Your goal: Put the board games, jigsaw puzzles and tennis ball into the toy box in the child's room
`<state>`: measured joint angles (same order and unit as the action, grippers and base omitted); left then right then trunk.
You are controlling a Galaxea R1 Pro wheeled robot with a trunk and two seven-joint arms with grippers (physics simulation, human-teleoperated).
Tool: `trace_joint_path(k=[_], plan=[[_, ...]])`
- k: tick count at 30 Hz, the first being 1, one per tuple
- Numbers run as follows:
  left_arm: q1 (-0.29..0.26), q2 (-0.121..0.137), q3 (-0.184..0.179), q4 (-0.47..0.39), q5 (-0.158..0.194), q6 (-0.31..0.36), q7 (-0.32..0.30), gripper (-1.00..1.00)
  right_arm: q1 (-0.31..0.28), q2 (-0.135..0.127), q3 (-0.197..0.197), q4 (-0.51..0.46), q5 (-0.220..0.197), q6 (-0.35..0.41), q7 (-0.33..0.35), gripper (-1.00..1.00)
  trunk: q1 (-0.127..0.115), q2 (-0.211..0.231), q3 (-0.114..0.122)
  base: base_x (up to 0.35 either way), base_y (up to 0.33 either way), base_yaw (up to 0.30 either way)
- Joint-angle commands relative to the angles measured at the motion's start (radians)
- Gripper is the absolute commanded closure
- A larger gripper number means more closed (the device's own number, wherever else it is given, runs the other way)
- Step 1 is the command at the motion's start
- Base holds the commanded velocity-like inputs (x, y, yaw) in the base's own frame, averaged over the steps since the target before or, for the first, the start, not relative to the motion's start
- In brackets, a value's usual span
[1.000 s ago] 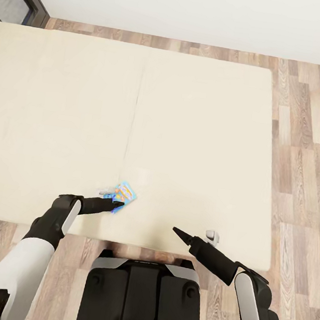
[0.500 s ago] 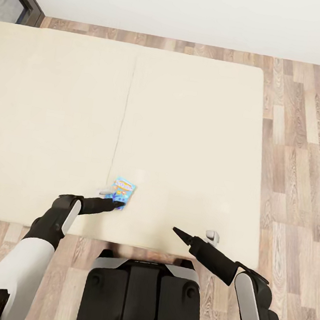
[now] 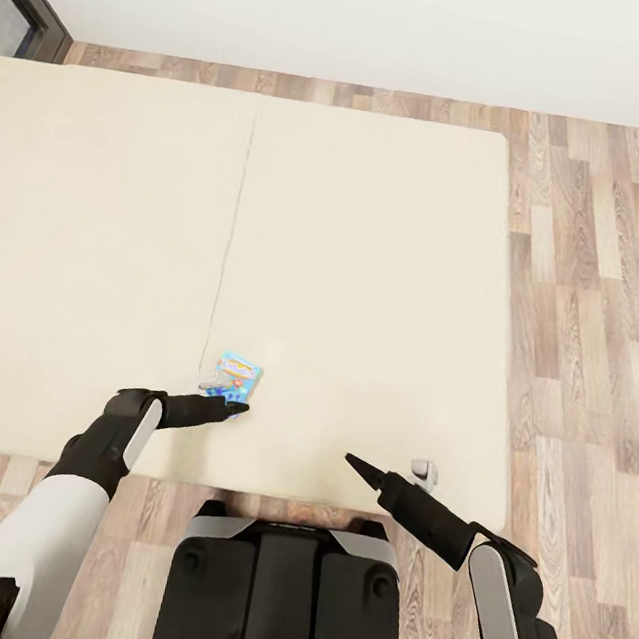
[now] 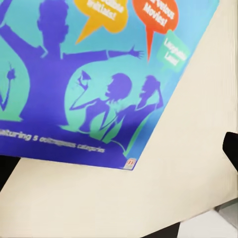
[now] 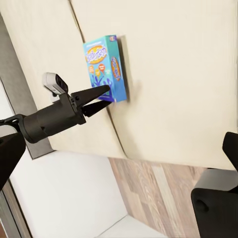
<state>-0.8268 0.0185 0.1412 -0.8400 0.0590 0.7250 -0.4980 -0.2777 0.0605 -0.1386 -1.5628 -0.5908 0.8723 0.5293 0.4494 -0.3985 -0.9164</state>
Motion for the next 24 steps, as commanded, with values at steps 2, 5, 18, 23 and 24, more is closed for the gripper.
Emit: trace_joint_path(k=[2,5,18,23,24], plan=[[0.0,0.0,0.002,-0.001,0.006,0.008,-0.001,-1.0,-0.001,0.001,-0.003,0.0,0.002,0.007,0.005,-1.0,0.001,-0.001,0.0,0.0,0.0,-0.085],[0.0,0.003,0.002,-0.001,0.006,0.008,-0.001,-1.0,-0.001,0.001,-0.003,0.0,0.002,0.007,0.005,-1.0,0.001,-0.001,0.001,0.0,-0.048,-0.033],[0.0,0.017,0.003,-0.001,0.003,0.008,-0.002,-1.0,-0.001,0.001,-0.003,0.0,0.002,0.005,0.005,-1.0,0.001,-0.001,0.001,0.0,-0.022,-0.003],[-0.001,0.07,0.008,-0.005,0.004,0.036,-0.003,-1.0,-0.001,0.001,-0.003,0.0,0.002,0.006,0.005,-1.0,0.001,-0.001,0.001,0.0,0.0,0.0],[-0.001,0.076,0.008,-0.006,0.004,0.043,-0.002,-1.0,-0.001,0.001,-0.003,0.0,0.002,0.006,0.005,-1.0,0.001,-0.001,0.001,0.0,0.0,0.0]])
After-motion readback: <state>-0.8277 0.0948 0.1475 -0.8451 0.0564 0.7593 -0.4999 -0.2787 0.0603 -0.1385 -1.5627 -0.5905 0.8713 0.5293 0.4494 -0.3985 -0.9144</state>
